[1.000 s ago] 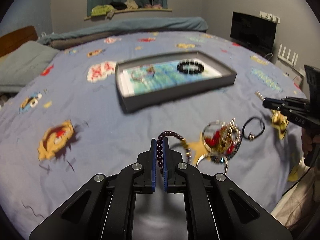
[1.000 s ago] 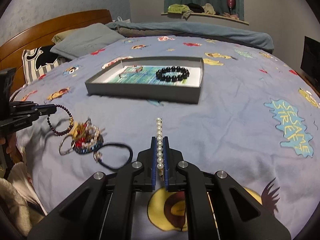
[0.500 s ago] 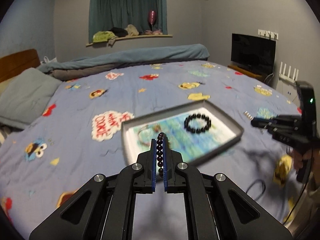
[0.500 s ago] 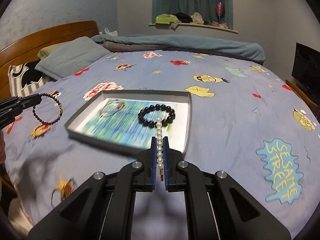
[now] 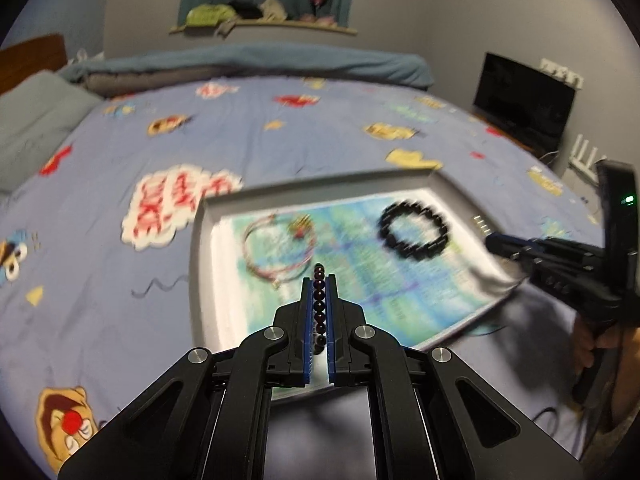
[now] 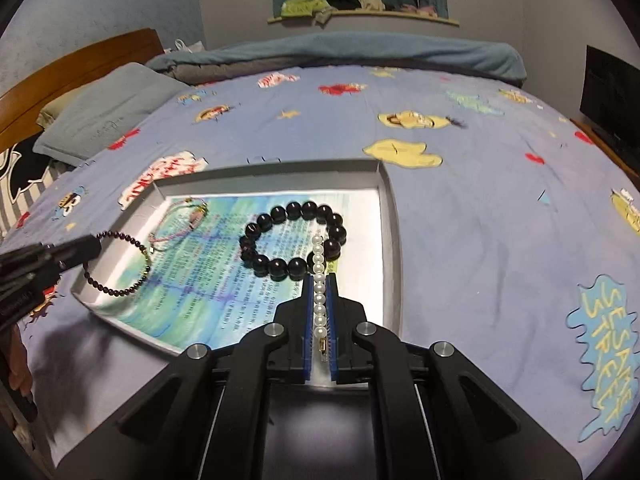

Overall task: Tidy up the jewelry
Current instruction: 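Carry the bead bracelet and pearl hairpin into the tray and release both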

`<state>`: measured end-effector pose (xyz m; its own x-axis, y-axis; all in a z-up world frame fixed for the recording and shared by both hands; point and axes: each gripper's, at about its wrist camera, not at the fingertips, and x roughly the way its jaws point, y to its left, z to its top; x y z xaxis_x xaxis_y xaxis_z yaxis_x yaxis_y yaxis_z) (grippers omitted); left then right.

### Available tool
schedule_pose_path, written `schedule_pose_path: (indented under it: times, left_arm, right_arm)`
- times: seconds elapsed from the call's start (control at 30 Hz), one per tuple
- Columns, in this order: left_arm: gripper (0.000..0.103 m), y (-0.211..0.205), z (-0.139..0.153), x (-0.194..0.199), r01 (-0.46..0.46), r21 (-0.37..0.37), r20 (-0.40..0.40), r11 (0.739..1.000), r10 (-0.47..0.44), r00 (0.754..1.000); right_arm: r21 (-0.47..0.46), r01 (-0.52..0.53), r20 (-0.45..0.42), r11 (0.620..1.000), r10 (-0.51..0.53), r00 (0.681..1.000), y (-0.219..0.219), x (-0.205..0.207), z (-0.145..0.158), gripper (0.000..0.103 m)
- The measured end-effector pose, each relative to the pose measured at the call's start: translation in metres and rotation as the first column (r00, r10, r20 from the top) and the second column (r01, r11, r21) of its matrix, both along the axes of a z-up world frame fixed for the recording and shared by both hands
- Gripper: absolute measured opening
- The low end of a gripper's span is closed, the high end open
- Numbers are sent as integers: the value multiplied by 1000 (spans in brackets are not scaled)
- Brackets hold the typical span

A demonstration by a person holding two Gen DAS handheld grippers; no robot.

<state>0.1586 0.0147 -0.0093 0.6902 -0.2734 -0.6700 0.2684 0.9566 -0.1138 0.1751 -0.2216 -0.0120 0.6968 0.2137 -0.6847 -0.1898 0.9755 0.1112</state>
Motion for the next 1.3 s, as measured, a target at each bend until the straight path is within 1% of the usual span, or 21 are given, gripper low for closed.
schedule_pose_path:
  times: [0.17,0.23,0.37,0.5,0.53,0.57,0.6,0.63,0.67,0.73,0.8,0.83,0.87,0.9,0.97,1.1,1.13,1.17,1.23,1.27,1.3]
  left_arm:
    - [6,19,-19,9,-57,-9,-60,998,57,997]
    - [6,22,-25,12,-72,2,-76,997,72,995]
    - [6,23,-33,16,-74,8,-106,997,74,992]
    - [6,20,-35,12,-60,18,-106,998,62,992]
    - [6,19,-35,11,-59,22,-106,998,61,993]
    - [7,18,-34,9,-58,24,-105,998,60,993]
    - [7,19,-34,8,-59,26,-104,998,62,993]
    - [10,20,-33,6,-60,26,-104,998,63,993]
    - [15,20,-31,4,-63,25,-102,998,65,993]
    - [22,22,-26,0,-74,22,-90,997,76,993]
    - [22,24,-22,-5,-79,17,-87,997,80,993]
    - [22,25,-19,-9,-83,17,-85,996,84,993]
    - [24,26,-17,-12,-87,18,-82,996,88,993]
    - [27,27,-15,-15,-90,20,-79,996,92,993]
    - [43,31,-8,-25,-104,24,-62,994,105,993]
    - [55,35,6,-43,-122,28,-25,992,123,992]
    - [60,36,9,-47,-125,23,-20,992,126,992]
    - [67,36,12,-51,-128,19,-16,992,128,992]
    - [76,38,19,-62,-138,7,0,990,138,990]
    - [79,38,22,-66,-140,4,6,990,140,990]
    - [79,38,25,-71,-141,2,10,990,141,990]
  right_arm:
    - [-16,11,-38,1000,-12,999,2,8,-14,6]
    - [-20,13,-42,1000,-14,999,3,8,-17,6]
    - [-30,11,-39,999,-13,999,5,7,-17,6]
    - [-32,7,-39,999,-8,999,6,5,-17,7]
    - [-28,6,-39,1000,-7,999,6,5,-16,9]
    - [-25,5,-38,1000,-6,999,6,4,-15,16]
    - [-23,5,-36,1000,-6,999,6,2,-15,18]
    - [-20,5,-34,1000,-5,999,5,1,-13,20]
    - [-14,2,-31,1000,-3,1000,5,0,-12,23]
    - [-7,-1,-23,1000,1,1000,4,-5,-8,24]
    - [2,-3,-16,1000,3,1000,4,-10,-3,28]
    - [8,-4,-10,1000,4,1000,3,-14,1,32]
    - [13,-4,-4,1000,4,1000,2,-17,4,37]
    - [18,-3,2,1000,3,1000,0,-20,7,39]
    - [29,2,15,1000,-3,1000,-4,-29,14,44]
    - [48,11,34,999,-13,999,-12,-46,27,54]
    - [54,11,40,998,-13,999,-14,-51,31,58]
    - [57,10,46,998,-13,999,-15,-55,34,62]
    - [61,5,59,998,-8,998,-17,-66,41,68]
    - [62,2,65,998,-6,998,-18,-71,43,74]
    - [66,-2,74,998,-3,997,-19,-78,47,77]
